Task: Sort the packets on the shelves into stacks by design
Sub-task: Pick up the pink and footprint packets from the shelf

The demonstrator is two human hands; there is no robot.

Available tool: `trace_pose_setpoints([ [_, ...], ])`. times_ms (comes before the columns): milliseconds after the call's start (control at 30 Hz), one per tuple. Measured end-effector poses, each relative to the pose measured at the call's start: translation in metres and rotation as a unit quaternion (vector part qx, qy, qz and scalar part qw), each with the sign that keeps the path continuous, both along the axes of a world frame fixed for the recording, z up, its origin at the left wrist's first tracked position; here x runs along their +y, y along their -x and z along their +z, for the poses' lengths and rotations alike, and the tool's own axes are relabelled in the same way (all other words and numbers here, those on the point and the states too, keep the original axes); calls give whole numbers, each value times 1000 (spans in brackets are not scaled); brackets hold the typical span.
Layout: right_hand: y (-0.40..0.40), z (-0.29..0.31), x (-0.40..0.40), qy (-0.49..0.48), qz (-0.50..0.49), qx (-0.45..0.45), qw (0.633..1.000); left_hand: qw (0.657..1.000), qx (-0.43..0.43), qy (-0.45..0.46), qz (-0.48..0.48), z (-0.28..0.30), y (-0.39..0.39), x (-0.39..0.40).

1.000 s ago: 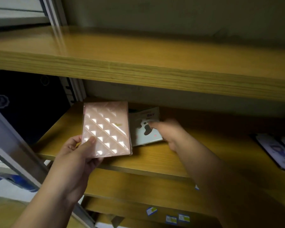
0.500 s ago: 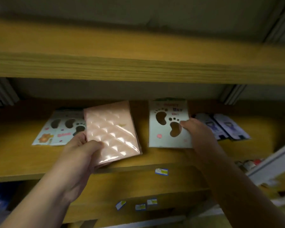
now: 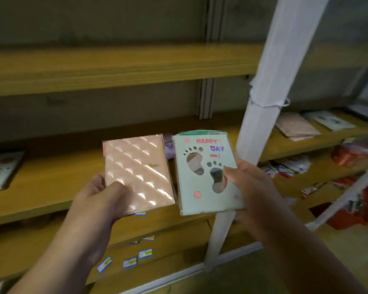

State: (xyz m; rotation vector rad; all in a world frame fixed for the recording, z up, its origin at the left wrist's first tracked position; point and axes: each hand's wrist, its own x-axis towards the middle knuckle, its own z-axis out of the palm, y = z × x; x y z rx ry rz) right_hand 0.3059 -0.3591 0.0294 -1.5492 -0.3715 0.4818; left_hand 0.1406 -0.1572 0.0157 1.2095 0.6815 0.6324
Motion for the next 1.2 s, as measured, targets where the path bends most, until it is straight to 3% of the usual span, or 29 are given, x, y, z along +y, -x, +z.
trace_pose_setpoints([
  [167,-26,0,-102,-37,44,23,998,1000,-15,-13,-18,0,-45,-104],
  [367,-72,1,-208,-66,-45,33,996,997,25,-20,-75,-1,-98,-197],
  [600,-113,-8,-285,-108,-129,122,978,984,73,-15,-160,-6,-167,-260],
  [833,-162,-11,-329,-168,-128,126,969,974,71,-6,-213,-22,-249,-290],
  [1200,-357,-8,-345,-10,-212,41,976,978,29,63,-194,-16,-402,-296],
])
